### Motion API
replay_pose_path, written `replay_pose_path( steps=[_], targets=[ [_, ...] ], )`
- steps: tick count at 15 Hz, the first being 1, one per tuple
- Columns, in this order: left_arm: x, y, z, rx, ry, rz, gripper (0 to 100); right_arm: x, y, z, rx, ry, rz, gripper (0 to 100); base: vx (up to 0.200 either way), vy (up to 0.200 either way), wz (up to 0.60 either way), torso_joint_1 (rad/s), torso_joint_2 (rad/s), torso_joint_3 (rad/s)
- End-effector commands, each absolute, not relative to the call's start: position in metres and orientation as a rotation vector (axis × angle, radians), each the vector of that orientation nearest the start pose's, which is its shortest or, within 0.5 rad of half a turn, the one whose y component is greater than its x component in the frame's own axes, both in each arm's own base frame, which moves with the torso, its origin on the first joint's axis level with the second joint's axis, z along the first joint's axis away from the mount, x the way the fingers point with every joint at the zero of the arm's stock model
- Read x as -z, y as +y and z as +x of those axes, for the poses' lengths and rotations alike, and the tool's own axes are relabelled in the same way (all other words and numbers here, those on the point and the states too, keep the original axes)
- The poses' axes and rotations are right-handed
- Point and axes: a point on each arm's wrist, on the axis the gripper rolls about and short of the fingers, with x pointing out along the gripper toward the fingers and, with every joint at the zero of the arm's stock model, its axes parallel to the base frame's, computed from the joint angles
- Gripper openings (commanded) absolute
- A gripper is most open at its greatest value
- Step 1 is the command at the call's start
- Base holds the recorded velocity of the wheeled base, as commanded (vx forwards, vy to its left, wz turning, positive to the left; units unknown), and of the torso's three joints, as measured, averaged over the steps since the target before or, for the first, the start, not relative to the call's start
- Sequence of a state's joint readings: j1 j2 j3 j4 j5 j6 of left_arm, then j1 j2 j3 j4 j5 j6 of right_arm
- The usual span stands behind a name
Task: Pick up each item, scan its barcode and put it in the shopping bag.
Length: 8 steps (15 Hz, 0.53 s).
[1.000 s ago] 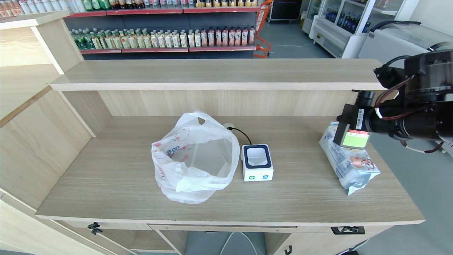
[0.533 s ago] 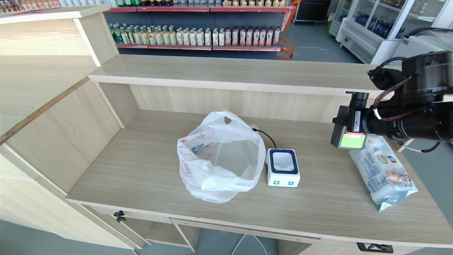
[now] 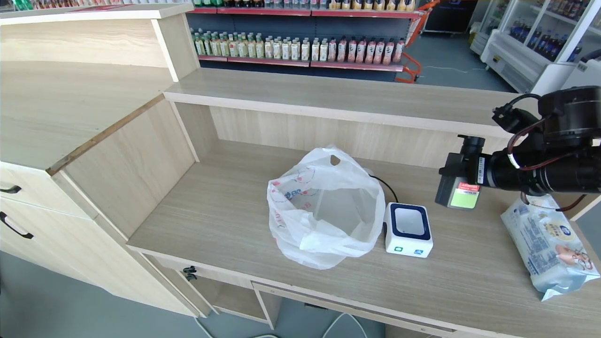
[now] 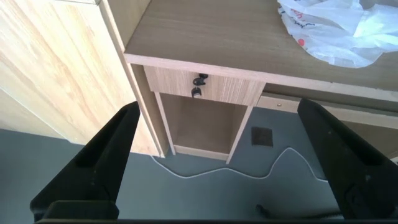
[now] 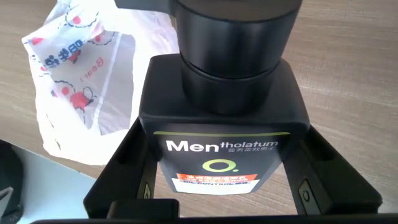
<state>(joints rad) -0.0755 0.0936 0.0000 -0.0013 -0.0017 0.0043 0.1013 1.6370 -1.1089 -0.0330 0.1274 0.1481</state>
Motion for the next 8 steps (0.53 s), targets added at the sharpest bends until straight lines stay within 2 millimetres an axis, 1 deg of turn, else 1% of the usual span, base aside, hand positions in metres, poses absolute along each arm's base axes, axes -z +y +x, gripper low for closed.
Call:
replay_pose_path(
  steps=[1, 4, 5, 6, 8],
  targets=[
    [-0.077, 0.001, -0.015, 0.077, 0.093, 0.008, 100, -0.218, 0.028, 0.304, -0.184, 0.548, 0.185, 0, 0.000, 0.000, 0.00, 0.000, 0.00, 0.000],
    [-0.077, 0.001, -0.015, 0.077, 0.093, 0.008, 100, -0.204, 0.029, 0.306, -0.198, 0.597, 0.208, 0, 0.000, 0.000, 0.00, 0.000, 0.00, 0.000],
    [-0.077, 0.001, -0.015, 0.077, 0.093, 0.008, 100, -0.195, 0.030, 0.308, -0.199, 0.628, 0.209, 0, 0.000, 0.000, 0.00, 0.000, 0.00, 0.000],
    [-0.077, 0.001, -0.015, 0.077, 0.093, 0.008, 100, -0.190, 0.030, 0.310, -0.197, 0.643, 0.209, 0, 0.000, 0.000, 0.00, 0.000, 0.00, 0.000],
    [-0.077, 0.001, -0.015, 0.077, 0.093, 0.008, 100, -0.186, 0.030, 0.313, -0.196, 0.654, 0.209, 0, 0.000, 0.000, 0.00, 0.000, 0.00, 0.000]
  ],
)
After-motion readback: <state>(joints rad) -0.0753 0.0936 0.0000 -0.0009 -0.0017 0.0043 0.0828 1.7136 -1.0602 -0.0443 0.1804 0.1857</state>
